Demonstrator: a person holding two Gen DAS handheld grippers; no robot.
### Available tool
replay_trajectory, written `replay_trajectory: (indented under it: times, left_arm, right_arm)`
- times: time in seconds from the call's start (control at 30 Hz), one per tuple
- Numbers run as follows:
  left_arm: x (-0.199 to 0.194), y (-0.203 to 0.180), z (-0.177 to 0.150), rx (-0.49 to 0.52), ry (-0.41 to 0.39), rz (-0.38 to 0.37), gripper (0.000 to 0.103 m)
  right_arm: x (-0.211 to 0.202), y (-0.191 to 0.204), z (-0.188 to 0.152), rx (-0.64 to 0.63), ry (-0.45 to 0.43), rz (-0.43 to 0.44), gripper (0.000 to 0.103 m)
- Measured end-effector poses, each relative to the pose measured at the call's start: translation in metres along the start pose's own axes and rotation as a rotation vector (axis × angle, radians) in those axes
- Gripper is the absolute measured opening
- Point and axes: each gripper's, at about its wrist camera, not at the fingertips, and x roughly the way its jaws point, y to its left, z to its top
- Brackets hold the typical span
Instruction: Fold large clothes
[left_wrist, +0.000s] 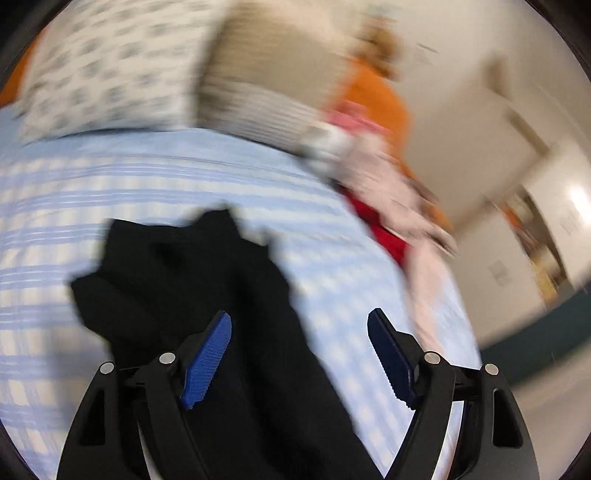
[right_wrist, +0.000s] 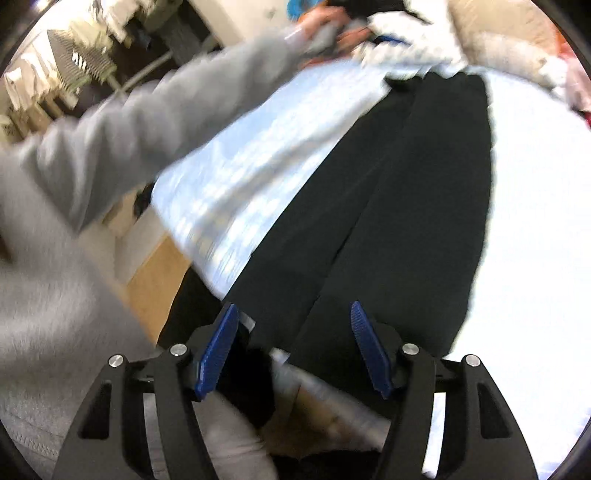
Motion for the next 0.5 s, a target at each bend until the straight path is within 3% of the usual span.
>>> replay_trajectory:
  times: [0.1, 0.17, 0.2, 0.27, 0.37, 0.5]
  left_arm:
    - [0.006, -0.051, -0.045, 0.134, 0.086, -0.070, 0.076]
    - [0.025, -0.061, -0.071, 0.151, 0.141, -0.047, 0.069]
    - [0.032, -0.060, -0.079, 0.144, 0.148, -0.027, 0.061]
    - [0.054, -0.046, -0.094, 0.105, 0.187, -0.011, 0.060]
    - [0.081, -0.015, -0.109, 0.054, 0.227, 0.076, 0.054]
    - [0.099, 0.034, -0.119, -0.089, 0.205, 0.047, 0.014]
  right_arm:
    - [-0.005, -0.026, 0.008, 0.047, -0.115, -0.133, 0.051]
    - [0.008, -0.038, 0.011, 0.062, -0.150, -0.195, 0.044]
    - [0.018, -0.045, 0.011, 0.080, -0.150, -0.223, 0.042]
    - [0.033, -0.056, 0.010, 0.128, -0.163, -0.220, 0.042]
    - [0.048, -0.060, 0.005, 0.206, -0.175, -0.216, 0.040]
    - [0.062, -0.064, 0.002, 0.187, -0.160, -0.268, 0.041]
